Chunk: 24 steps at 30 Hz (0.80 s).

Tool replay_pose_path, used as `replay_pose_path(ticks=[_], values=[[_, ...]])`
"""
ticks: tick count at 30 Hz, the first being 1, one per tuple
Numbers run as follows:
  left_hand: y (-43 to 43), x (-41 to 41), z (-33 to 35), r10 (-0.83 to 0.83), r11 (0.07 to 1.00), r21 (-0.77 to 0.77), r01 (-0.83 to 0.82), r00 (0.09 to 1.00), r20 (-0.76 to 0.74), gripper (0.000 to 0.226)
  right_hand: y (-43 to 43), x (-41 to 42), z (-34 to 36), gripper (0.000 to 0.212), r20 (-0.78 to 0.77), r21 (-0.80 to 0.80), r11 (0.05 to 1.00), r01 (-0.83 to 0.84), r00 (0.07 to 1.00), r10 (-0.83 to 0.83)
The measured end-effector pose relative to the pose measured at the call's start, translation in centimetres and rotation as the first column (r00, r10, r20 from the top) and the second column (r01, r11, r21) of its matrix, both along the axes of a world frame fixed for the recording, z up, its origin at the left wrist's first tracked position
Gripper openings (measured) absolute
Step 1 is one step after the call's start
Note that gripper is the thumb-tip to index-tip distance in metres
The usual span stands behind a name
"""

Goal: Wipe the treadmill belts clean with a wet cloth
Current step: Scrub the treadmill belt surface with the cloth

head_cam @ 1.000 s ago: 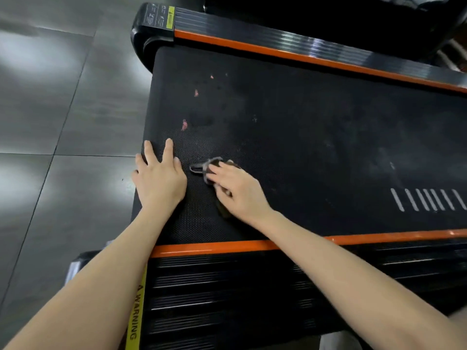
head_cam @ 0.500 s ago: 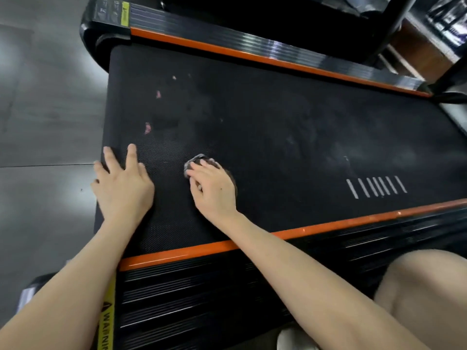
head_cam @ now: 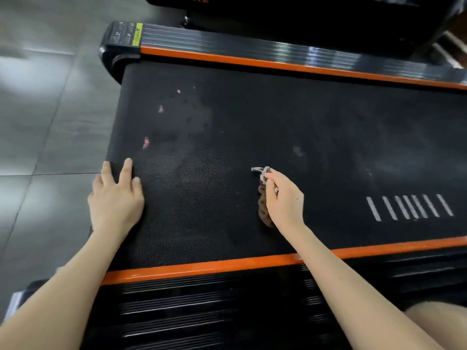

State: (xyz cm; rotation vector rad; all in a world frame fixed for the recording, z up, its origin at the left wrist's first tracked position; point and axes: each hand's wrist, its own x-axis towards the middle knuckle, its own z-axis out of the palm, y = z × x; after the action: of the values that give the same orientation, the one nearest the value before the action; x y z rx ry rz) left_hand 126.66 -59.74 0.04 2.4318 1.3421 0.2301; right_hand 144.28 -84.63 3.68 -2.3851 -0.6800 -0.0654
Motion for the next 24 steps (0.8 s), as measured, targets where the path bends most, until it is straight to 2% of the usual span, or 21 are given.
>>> replay_pose_path(ticks=[2,5,7,9,11,13,15,17,22,24], values=[[-0.1,0.1,0.2,0.000,1.000,-0.008,0.000,1.000,-0.027,0.050,1.4,-0.7,-0.4,0.027,0.047,0.053,0.995,-0.081,0.996,0.078],[-0.3,0.2,0.5,0.016,1.000,-0.011,-0.017,0.999,-0.042,0.050,4.5,-0.6,-0.6,0.030,0.101,0.120,0.948,-0.293,0.954,0.282],[-0.4,0.3,0.6,0.031,0.999,-0.006,-0.032,0.998,-0.057,0.050,7.0,-0.6,-0.7,0.026,0.098,0.173,0.899,-0.403,0.915,0.392],[-0.6,0.3,0.6,0.042,0.999,0.002,-0.042,0.997,-0.072,0.049,8.5,-0.7,-1.2,0.032,0.080,0.202,0.862,-0.466,0.885,0.459],[-0.7,0.5,0.7,0.051,0.999,0.009,-0.050,0.996,-0.076,0.049,8.4,-0.3,-1.9,0.037,0.125,0.165,0.821,-0.547,0.837,0.533],[-0.9,0.6,0.7,0.071,0.998,0.006,-0.070,0.994,-0.089,0.048,7.5,0.4,-2.8,0.046,0.201,0.036,0.772,-0.634,0.762,0.616],[-1.0,0.8,0.6,0.087,0.996,0.010,-0.086,0.990,-0.112,0.048,6.9,1.0,-3.4,0.063,0.236,-0.094,0.733,-0.674,0.700,0.674],[-1.1,1.0,0.6,0.104,0.995,0.020,-0.102,0.986,-0.133,0.048,6.9,1.3,-3.7,0.072,0.224,-0.133,0.706,-0.696,0.672,0.705],[-1.2,1.1,0.6,0.110,0.994,0.033,-0.106,0.975,-0.191,0.048,6.5,1.4,-3.7,0.066,0.282,-0.039,0.728,-0.684,0.692,0.665],[-1.1,1.2,0.6,0.101,0.995,0.022,-0.099,0.977,-0.187,0.048,6.2,1.3,-3.6,0.063,0.314,-0.092,0.764,-0.638,0.710,0.631]])
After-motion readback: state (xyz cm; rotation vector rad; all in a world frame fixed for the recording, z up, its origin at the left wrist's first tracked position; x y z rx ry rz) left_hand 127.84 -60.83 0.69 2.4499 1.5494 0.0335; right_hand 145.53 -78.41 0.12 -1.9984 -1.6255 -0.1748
